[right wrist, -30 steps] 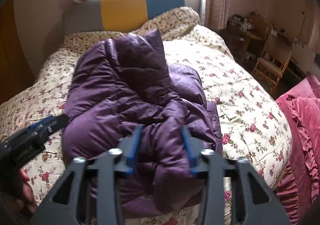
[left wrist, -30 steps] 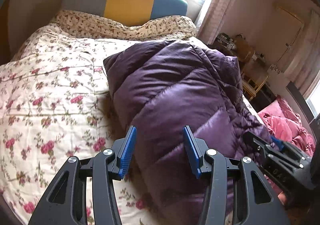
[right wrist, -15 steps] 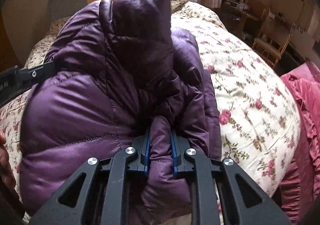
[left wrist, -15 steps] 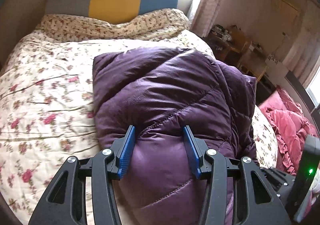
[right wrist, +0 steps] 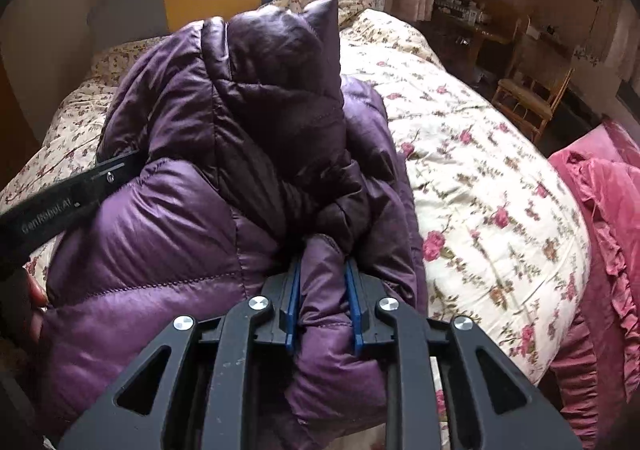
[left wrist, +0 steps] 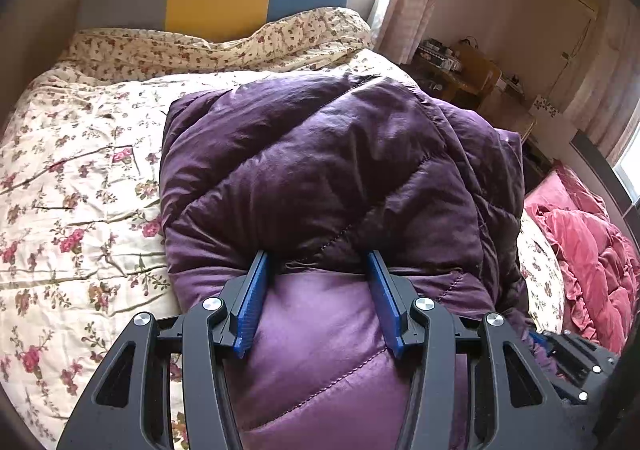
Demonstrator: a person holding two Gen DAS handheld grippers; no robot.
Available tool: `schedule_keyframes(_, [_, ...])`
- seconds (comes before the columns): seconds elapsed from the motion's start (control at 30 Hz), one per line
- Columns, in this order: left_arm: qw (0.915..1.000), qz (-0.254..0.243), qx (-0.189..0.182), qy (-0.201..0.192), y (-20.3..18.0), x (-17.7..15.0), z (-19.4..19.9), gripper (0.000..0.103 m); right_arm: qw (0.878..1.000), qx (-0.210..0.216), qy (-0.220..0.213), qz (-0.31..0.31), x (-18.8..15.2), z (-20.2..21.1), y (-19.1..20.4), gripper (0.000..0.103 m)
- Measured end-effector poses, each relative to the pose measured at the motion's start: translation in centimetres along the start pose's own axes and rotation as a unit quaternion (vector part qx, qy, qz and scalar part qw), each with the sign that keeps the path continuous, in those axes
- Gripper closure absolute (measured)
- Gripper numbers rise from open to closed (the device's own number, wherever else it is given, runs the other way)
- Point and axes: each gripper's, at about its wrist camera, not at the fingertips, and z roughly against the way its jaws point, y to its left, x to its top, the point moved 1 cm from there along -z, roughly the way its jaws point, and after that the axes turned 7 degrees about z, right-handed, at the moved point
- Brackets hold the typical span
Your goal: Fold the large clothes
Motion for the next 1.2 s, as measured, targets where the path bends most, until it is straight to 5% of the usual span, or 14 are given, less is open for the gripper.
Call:
schedule_keyframes(0.17, [1.0000, -0.001, 0.000, -0.001, 0.0, 0.1, 0.2, 0.054, 1.000, -0.005, -0.015, -0.007, 0.7, 1.1, 0.1, 0.071])
schedule_keyframes(0.63, [0.9999, -0.015, 0.001, -0.005, -0.2, 0.5, 0.3, 0.054, 0.999, -0.031, -0.031, -0.032, 3.2, 1.7, 0.8, 0.066])
schedule_keyframes(0.8, [0.9996, -0.029, -0.001, -0.005, -0.5, 0.8, 0.2, 0.054, 0.997, -0.046, -0.047, -0.040, 4.0, 1.9, 0.7, 0.056])
schedule_keyframes(1.03, [0.9990, -0.043, -0.004, -0.006, -0.8, 0.6, 0.1, 0.054, 0.996, -0.044, -0.064, -0.032, 5.9, 1.4, 1.0, 0.057])
schedule_keyframes(1.2, [0.9985, -0.053, -0.008, -0.006, -1.0, 0.4, 0.1, 0.054, 0.998, -0.047, -0.044, -0.020, 5.3, -0.4, 1.6, 0.069])
